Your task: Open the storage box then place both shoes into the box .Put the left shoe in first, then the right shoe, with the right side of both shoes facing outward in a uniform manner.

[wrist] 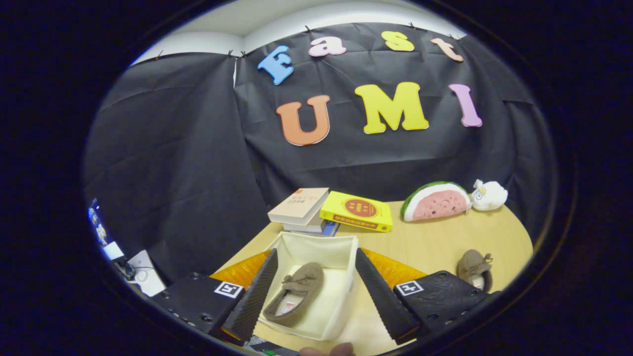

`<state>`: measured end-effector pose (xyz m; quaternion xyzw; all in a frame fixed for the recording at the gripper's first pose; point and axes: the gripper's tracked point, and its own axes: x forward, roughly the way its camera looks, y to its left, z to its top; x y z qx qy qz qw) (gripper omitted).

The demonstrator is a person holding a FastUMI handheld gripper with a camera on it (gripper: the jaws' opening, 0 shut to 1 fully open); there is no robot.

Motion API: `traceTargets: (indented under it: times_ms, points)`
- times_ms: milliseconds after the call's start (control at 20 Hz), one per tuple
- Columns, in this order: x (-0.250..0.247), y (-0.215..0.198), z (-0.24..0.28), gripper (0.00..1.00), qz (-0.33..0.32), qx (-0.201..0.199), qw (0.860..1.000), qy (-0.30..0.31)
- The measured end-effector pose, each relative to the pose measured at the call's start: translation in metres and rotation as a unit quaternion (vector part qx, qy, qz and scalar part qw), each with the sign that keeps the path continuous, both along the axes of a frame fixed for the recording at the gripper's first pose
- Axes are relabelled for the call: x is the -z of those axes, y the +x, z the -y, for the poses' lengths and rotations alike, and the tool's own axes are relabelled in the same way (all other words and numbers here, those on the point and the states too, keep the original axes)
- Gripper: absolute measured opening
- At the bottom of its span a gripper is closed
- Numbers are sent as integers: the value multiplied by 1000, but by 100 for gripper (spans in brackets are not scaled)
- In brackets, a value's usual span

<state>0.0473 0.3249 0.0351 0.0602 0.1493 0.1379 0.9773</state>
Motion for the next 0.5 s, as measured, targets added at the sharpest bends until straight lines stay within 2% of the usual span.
traceTargets:
  times_ms: [250, 500]
  points:
    - [-1, 0, 110, 96, -1, 39, 999, -32]
    - [22, -3, 224, 96, -9, 87, 992, -87]
